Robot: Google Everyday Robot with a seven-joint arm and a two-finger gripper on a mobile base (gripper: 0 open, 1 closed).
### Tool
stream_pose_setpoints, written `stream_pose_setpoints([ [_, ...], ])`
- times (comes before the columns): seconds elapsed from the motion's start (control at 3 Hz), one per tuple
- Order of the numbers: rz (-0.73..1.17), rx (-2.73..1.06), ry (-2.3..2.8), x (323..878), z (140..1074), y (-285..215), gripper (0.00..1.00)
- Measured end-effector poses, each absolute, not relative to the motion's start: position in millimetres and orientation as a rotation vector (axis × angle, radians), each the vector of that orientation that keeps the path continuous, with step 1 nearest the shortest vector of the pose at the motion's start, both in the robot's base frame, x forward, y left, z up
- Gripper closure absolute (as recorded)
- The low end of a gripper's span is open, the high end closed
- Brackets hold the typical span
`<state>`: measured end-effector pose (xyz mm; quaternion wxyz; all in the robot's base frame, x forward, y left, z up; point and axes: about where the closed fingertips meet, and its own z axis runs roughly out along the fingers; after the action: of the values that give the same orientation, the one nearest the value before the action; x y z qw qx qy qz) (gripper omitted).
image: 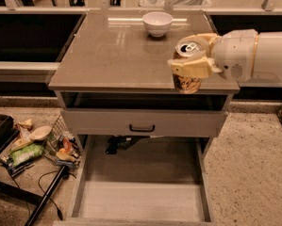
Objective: Place orange can into middle drawer
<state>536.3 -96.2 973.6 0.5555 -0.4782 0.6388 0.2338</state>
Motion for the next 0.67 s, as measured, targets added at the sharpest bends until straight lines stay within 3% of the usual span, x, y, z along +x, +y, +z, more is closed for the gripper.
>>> stream_pose_setpoints([
  [0.67, 0.681, -1.028, 1.528, 530, 892, -50, 1.00],
])
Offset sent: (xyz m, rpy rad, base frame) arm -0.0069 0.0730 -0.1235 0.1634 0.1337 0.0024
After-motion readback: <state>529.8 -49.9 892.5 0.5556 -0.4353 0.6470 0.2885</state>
